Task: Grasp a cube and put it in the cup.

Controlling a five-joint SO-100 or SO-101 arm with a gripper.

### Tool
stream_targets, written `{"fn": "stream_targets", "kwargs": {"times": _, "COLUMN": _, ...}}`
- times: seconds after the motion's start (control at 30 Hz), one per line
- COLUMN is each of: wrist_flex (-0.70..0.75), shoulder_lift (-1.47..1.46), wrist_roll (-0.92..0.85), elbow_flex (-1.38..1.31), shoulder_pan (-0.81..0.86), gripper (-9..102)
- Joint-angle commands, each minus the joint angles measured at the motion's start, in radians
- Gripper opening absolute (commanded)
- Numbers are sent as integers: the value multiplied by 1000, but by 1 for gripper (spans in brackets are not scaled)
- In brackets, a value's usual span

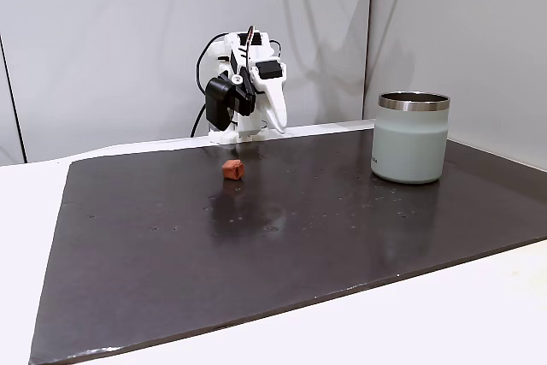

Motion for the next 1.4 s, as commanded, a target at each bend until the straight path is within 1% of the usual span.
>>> {"fn": "stream_targets", "kwargs": {"times": 0.0, "wrist_flex": 3, "shoulder_lift": 9, "wrist_roll": -11, "elbow_flex": -8, "shoulder_pan": 3, "gripper": 0}}
{"fn": "stream_targets", "kwargs": {"times": 0.23, "wrist_flex": 2, "shoulder_lift": 9, "wrist_roll": -14, "elbow_flex": -8, "shoulder_pan": 3, "gripper": 0}}
{"fn": "stream_targets", "kwargs": {"times": 0.33, "wrist_flex": -21, "shoulder_lift": 9, "wrist_roll": -23, "elbow_flex": -11, "shoulder_pan": 8, "gripper": 0}}
{"fn": "stream_targets", "kwargs": {"times": 0.43, "wrist_flex": -6, "shoulder_lift": 9, "wrist_roll": -34, "elbow_flex": -61, "shoulder_pan": 18, "gripper": 0}}
{"fn": "stream_targets", "kwargs": {"times": 0.53, "wrist_flex": 38, "shoulder_lift": 9, "wrist_roll": -43, "elbow_flex": -155, "shoulder_pan": 12, "gripper": 0}}
{"fn": "stream_targets", "kwargs": {"times": 0.77, "wrist_flex": 94, "shoulder_lift": -51, "wrist_roll": -97, "elbow_flex": -383, "shoulder_pan": -34, "gripper": 0}}
{"fn": "stream_targets", "kwargs": {"times": 1.03, "wrist_flex": 166, "shoulder_lift": -276, "wrist_roll": -72, "elbow_flex": -692, "shoulder_pan": 0, "gripper": 0}}
{"fn": "stream_targets", "kwargs": {"times": 1.37, "wrist_flex": 348, "shoulder_lift": -557, "wrist_roll": 5, "elbow_flex": -1081, "shoulder_pan": 61, "gripper": 0}}
